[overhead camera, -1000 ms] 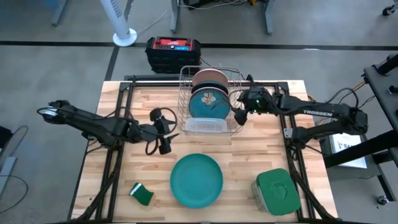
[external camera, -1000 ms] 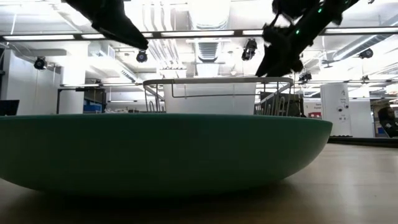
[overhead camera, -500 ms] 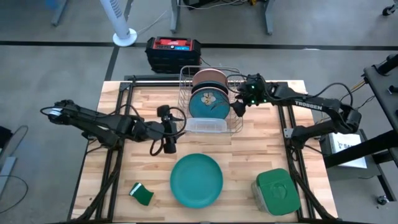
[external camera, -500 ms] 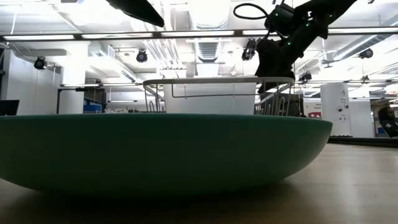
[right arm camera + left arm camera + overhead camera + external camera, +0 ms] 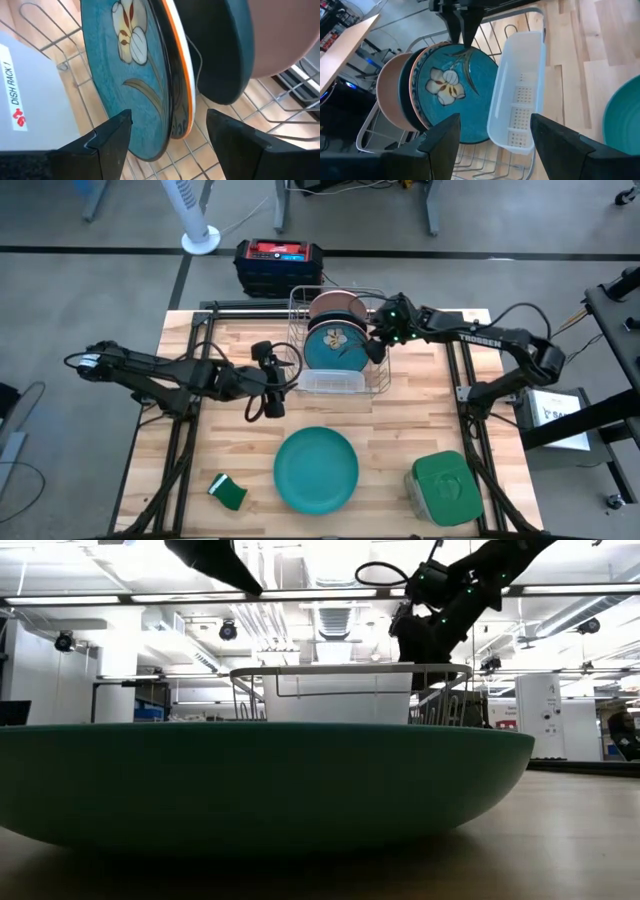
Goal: Sort dishes
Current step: Put the blue plate in the dishwasher rack
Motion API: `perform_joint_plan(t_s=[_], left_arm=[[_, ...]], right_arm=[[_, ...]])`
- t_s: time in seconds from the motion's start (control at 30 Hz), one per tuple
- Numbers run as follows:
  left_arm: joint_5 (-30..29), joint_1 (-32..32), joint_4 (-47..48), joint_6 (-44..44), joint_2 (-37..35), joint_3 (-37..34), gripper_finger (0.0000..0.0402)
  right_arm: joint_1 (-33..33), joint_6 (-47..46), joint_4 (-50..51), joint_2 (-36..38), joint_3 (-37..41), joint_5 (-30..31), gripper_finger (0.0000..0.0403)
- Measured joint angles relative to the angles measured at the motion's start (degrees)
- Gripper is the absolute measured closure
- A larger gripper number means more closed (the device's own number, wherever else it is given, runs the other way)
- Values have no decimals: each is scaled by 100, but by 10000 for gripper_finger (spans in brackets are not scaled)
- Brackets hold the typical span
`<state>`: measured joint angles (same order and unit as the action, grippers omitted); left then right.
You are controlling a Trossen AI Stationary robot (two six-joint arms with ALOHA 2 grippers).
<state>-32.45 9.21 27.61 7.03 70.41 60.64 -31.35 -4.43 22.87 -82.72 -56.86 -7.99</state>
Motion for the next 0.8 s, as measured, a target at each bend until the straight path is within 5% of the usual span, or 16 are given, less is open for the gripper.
perform_joint_plan(t_s=[0.8], left_arm=[[2, -48, 35, -67, 0, -37, 171]], right_arm=[[-4, 47, -35, -249, -9, -520, 263]])
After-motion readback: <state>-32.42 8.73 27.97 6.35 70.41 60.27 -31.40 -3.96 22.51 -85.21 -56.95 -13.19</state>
